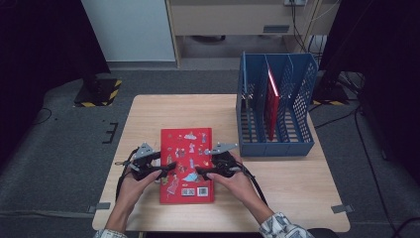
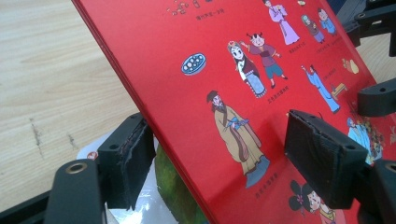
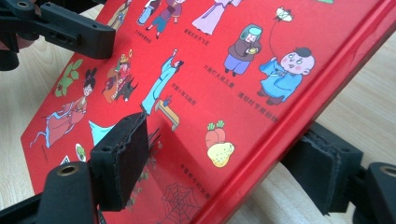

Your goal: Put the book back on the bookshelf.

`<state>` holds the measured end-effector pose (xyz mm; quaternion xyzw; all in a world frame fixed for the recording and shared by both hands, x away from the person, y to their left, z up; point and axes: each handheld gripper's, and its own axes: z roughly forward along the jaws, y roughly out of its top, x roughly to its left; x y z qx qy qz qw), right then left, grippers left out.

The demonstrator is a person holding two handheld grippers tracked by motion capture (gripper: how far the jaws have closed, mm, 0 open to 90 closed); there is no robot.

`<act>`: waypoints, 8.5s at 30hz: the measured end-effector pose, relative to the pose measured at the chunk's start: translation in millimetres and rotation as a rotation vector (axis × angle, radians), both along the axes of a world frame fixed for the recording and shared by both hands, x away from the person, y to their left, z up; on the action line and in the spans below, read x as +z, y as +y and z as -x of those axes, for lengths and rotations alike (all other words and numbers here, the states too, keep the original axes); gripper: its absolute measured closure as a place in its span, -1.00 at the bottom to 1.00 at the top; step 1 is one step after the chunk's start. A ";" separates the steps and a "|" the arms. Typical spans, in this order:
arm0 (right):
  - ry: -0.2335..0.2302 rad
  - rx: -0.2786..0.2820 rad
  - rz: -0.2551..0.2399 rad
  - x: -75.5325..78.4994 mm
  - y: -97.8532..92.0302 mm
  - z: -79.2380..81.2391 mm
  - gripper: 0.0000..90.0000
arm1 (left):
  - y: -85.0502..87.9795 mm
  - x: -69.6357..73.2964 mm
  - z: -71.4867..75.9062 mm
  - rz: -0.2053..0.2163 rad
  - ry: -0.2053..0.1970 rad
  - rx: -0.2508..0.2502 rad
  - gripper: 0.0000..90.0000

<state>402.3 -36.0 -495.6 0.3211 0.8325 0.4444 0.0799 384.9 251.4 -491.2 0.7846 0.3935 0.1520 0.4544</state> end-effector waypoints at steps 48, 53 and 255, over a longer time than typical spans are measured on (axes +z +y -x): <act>-0.106 -0.002 0.054 40.9 -9.9 0.2 -0.15 | -8.2 46.0 -1.7 -0.013 -0.038 0.002 -0.06; -0.110 -0.008 0.053 45.5 -10.6 -2.4 -0.12 | -9.2 50.8 -3.1 -0.020 -0.048 -0.001 -0.01; -0.249 0.078 -0.201 139.9 8.7 -16.1 0.76 | 66.6 -17.3 -4.2 -0.052 0.053 0.263 -0.79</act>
